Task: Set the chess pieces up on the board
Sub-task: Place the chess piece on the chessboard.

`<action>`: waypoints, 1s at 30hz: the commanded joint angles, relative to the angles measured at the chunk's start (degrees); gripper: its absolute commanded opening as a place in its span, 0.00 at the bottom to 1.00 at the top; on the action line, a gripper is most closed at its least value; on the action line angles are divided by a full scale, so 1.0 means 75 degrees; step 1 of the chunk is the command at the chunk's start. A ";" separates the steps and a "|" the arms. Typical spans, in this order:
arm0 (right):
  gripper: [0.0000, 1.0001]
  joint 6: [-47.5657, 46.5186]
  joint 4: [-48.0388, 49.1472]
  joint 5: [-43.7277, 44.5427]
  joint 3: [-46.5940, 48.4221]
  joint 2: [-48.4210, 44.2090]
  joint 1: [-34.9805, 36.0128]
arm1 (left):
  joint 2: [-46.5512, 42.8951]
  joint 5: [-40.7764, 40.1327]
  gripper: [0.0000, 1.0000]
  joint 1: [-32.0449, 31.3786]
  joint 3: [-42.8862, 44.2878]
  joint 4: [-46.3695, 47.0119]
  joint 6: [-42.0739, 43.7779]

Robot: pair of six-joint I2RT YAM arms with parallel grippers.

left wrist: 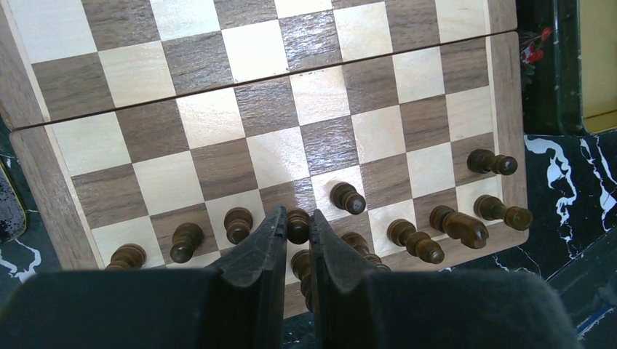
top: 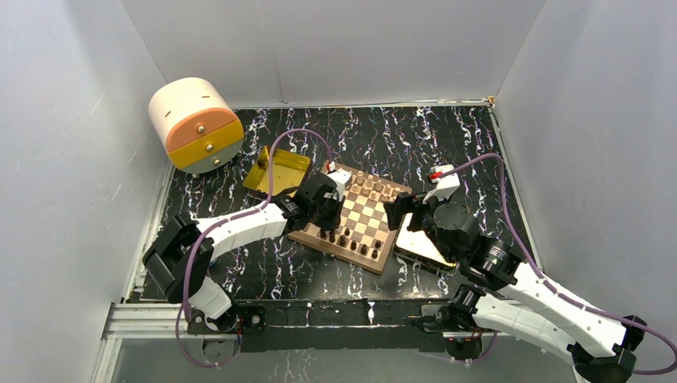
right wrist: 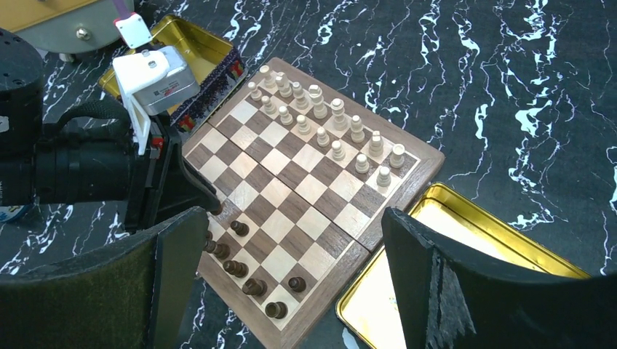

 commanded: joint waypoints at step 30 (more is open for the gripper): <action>0.99 -0.0169 0.0326 0.0291 -0.0007 0.0148 0.0007 | 0.0316 -0.0120 0.08 -0.0062 -0.0203 0.0442 0.0076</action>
